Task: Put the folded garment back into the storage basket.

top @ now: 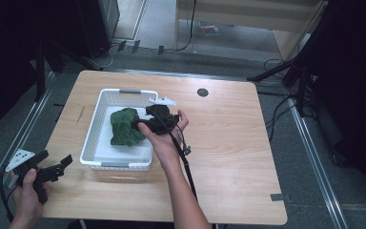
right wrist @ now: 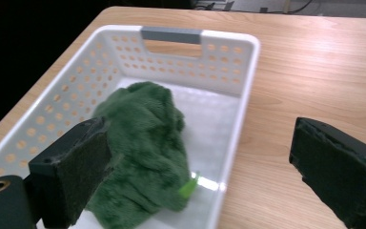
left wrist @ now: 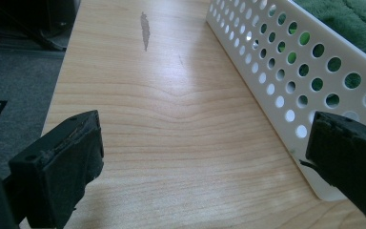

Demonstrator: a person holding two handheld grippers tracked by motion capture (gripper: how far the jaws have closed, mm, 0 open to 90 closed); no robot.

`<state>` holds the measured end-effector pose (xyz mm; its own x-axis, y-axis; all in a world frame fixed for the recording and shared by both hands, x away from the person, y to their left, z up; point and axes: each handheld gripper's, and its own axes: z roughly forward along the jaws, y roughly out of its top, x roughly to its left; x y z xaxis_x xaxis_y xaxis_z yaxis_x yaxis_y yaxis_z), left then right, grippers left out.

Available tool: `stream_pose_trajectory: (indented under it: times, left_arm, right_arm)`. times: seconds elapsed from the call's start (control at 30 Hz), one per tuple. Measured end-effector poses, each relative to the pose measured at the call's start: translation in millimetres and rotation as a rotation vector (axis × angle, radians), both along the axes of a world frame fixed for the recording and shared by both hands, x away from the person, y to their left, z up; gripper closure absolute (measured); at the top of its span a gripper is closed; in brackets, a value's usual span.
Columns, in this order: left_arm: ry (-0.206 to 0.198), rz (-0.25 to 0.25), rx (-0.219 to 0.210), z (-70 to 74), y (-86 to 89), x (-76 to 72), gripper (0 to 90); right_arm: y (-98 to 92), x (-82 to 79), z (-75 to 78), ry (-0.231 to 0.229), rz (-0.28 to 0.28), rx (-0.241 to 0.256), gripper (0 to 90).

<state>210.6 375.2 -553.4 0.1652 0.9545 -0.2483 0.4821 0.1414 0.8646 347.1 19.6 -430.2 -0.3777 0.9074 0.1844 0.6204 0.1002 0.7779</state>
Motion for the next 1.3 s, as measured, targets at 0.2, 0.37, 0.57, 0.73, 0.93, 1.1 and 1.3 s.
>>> stream_pose_trajectory:
  times: [0.2, 0.37, 0.57, 0.73, 0.93, 1.1, 1.3]
  left_arm:
    - [0.0, 0.0, 0.001, 0.1, -0.1, 0.0, 0.0]
    - [-0.001, 0.003, -0.002, 0.0, -0.4, 0.1, 0.0]
    - [-0.001, 0.001, -0.003, 0.1, -0.1, -0.1, 0.0]
    - [0.0, 0.002, -0.002, 0.2, -0.2, -0.1, 0.0]
    - [-0.001, 0.002, -0.002, 0.1, -0.3, -0.1, 0.0]
    - [-0.001, 0.002, 0.0, 0.1, -0.5, 0.0, 0.0]
    - [-0.001, 0.003, -0.002, 0.1, -0.4, 0.0, 0.0]
  right_arm:
    - [-24.8, -0.5, -3.1, -0.005, -0.041, -0.002, 7.2]
    - [-45.3, -1.4, -4.7, -0.011, -0.081, 0.001, 7.2]
    - [-67.7, -2.8, -9.4, -0.011, -0.114, -0.008, 7.4]
    - [-86.6, -5.1, -15.4, -0.013, -0.137, -0.005, 7.4]
    - [-109.9, -8.7, -22.6, -0.014, -0.165, -0.013, 7.6]
    - [-125.5, -11.1, -28.3, -0.008, -0.192, -0.016, 7.8]
    - [-148.5, -15.2, -39.5, -0.006, -0.228, -0.027, 8.5]
